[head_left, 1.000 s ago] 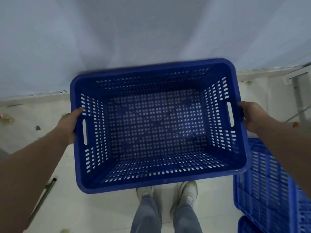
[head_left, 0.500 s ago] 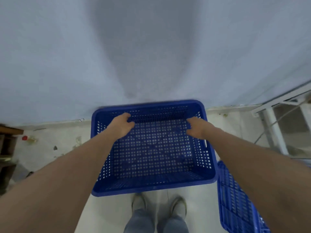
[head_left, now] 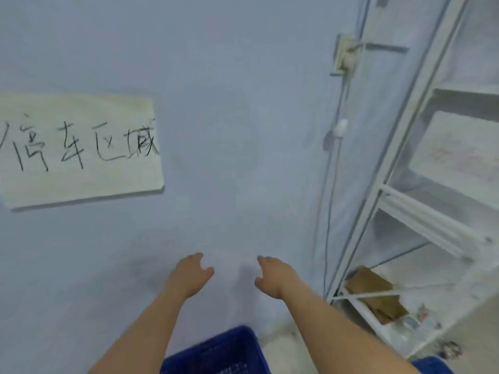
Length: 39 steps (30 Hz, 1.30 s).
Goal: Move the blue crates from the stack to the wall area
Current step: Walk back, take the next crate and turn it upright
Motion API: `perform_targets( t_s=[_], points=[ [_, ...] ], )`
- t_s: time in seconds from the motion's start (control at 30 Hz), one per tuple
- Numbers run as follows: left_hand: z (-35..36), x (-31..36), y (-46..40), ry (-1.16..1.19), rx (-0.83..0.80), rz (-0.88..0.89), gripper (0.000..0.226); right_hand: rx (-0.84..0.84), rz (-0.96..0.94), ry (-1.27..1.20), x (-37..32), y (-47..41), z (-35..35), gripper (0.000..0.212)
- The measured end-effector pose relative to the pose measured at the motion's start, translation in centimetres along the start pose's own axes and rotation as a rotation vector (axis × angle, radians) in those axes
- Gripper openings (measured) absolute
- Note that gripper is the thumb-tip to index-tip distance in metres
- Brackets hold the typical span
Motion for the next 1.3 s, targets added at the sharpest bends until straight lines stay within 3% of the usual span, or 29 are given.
perform_targets(
  t_s=[0.1, 0.23, 0.4, 0.73, 1.0, 1.17, 1.3],
  points=[
    [-2.0, 8.6, 1.5, 0.063, -0.023, 0.186, 0.064, 0.086, 0.149, 0.012, 4.5, 5.7, -5.0, 0.06],
    [-3.2, 19.7, 5.4, -0.038, -0.061, 0.484, 0.066, 0.211, 0.403, -0.024, 10.4, 14.9, -10.0, 0.059],
    [-1.4, 27.8, 13.2, -0.195, -0.152, 0.757, 0.068, 0.286, 0.672, -0.07, 14.5, 27.6, -11.8, 0.059],
    [7.6, 34.3, 33.2, -0.336, -0.351, 1.059, 0.064, 0.226, 1.058, -0.045, 17.3, 54.5, -6.9, 0.064],
    [17.6, 40.4, 54.2, -0.374, -0.434, 1.242, 0.07, 0.186, 1.239, -0.093, 20.6, 76.3, -1.8, 0.066],
    [25.0, 40.7, 67.0, -0.401, -0.558, 1.345, 0.073, 0.163, 1.336, -0.131, 21.8, 85.6, 2.1, 0.066],
    [28.6, 41.1, 71.1, -0.501, -0.561, 1.36, 0.073, 0.157, 1.337, -0.182, 23.3, 89.2, 4.6, 0.065]
  ],
)
Point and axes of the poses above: each hand's wrist, its own y-axis away from the middle knuckle, its own z-axis out of the palm, x = y × z, the point moved 6 cm from there along -y, towards the middle knuckle, and after that the axes turned 8 degrees about y, right-handed, at the moved point
